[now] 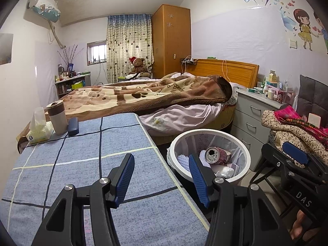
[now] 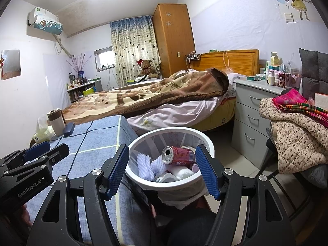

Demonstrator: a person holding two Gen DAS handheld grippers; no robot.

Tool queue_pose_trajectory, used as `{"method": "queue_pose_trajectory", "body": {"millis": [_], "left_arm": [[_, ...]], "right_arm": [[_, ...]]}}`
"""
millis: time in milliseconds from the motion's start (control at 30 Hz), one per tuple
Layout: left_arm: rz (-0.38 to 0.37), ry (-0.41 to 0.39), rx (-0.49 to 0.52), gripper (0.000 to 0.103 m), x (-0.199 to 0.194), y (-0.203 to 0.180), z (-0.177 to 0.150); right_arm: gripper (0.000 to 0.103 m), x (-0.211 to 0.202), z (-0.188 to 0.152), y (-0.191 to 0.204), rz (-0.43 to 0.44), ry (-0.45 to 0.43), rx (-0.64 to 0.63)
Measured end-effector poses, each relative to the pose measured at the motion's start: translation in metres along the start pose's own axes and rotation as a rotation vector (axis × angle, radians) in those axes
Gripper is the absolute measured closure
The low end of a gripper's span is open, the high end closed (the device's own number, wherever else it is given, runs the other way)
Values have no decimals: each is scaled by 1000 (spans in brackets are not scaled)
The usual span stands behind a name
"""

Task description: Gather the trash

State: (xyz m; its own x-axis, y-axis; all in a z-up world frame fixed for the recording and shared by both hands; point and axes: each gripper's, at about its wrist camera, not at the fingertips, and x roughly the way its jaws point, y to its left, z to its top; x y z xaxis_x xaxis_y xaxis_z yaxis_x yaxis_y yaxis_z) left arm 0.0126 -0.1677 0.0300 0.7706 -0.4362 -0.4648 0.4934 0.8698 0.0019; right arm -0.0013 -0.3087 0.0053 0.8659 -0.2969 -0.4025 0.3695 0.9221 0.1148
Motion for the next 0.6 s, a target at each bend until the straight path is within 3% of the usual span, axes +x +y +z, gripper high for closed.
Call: {"method": "queue_pose_trajectory", "body": {"millis": [600], "left_arm": [[4,-1,-4,48,-4,1,0]], "right_arm": [[34,0,0,2,0,3,-1]]}}
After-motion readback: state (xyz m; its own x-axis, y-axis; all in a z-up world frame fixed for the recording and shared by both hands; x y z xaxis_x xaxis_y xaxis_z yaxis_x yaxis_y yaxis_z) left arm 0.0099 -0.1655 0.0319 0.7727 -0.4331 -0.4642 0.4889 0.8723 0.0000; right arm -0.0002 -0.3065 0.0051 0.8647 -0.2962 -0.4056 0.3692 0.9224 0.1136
